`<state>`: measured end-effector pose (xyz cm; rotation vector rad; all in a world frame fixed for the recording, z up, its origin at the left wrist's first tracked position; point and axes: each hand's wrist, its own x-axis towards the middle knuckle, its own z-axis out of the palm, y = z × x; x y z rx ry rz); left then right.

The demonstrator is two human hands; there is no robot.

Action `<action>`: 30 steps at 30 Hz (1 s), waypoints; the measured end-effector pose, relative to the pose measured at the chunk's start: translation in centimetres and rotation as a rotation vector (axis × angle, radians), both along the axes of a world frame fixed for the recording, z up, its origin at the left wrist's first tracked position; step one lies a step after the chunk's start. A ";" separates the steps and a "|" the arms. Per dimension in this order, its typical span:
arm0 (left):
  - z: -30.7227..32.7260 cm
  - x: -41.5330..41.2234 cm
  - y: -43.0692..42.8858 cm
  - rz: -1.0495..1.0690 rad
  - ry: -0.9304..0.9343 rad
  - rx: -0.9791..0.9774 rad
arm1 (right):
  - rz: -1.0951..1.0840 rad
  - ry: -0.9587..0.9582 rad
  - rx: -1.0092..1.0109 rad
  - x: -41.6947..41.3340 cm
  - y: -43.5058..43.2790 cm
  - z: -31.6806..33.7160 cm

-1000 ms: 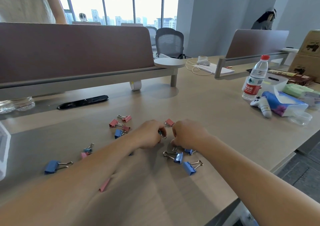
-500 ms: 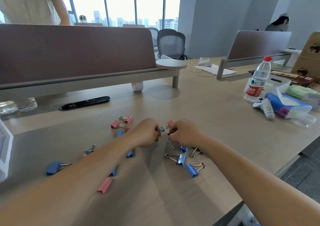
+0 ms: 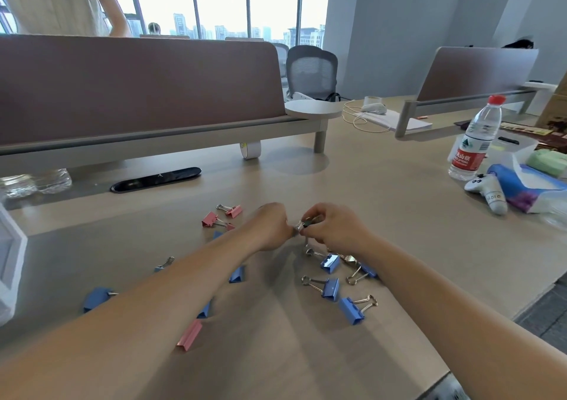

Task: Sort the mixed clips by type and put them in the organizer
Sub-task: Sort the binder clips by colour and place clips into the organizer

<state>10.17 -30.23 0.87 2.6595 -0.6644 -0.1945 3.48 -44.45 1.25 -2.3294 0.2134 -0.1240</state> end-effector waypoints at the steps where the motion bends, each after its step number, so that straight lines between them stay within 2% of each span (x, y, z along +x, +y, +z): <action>1: -0.2 0.1 -0.1 0.001 -0.002 0.007 | -0.021 -0.027 -0.023 0.1 -0.1 -0.1; 5: -0.6 0.4 -0.8 -0.012 -0.004 0.007 | -0.075 -0.076 -0.161 0.5 -0.7 -0.5; 11: -1.1 0.4 -1.2 -0.012 -0.067 0.043 | -0.035 -0.038 -0.274 0.6 -1.6 -0.4; 18: 0.1 -0.3 -0.3 0.014 0.007 -0.013 | -0.122 -0.033 -0.357 -0.6 -4.2 1.2; 23: 1.4 -1.2 0.4 -0.034 -0.024 -0.108 | -0.144 0.049 -0.455 -1.6 -6.4 1.6; 26: 1.9 -2.1 -0.3 -0.078 -0.001 -0.153 | -0.112 0.160 -0.542 -2.0 -7.1 1.6; 30: 2.4 -3.5 -1.3 -0.129 0.012 -0.169 | -0.050 0.264 -0.504 -2.8 -6.8 1.9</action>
